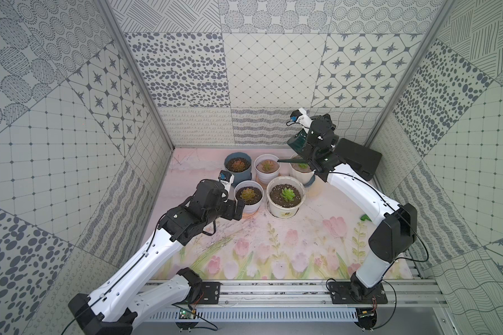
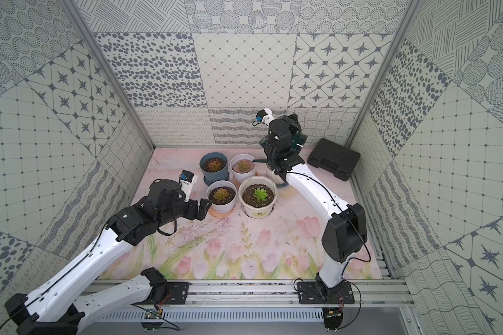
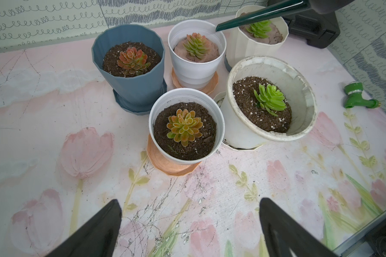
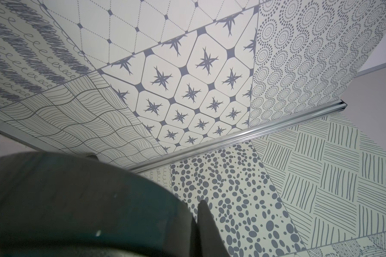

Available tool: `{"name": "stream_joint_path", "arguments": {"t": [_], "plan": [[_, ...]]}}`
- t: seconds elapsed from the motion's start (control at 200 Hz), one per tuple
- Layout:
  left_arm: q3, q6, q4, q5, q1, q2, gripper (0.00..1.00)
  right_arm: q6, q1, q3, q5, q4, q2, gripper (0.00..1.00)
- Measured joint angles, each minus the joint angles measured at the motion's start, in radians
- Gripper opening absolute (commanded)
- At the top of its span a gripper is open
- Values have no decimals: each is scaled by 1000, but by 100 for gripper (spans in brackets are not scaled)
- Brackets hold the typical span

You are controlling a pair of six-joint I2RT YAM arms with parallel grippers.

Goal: Water the succulent around the soil edge
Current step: Water the soil of the potted plant with water.

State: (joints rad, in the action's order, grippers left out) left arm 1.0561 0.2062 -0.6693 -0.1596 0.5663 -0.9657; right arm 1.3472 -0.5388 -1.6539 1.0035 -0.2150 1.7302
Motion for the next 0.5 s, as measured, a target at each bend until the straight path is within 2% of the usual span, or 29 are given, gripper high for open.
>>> {"name": "stream_joint_path", "arguments": {"t": [0.5], "plan": [[0,0,8,10,0,12,99,96,-34,48,-7,-65,0,0]]}}
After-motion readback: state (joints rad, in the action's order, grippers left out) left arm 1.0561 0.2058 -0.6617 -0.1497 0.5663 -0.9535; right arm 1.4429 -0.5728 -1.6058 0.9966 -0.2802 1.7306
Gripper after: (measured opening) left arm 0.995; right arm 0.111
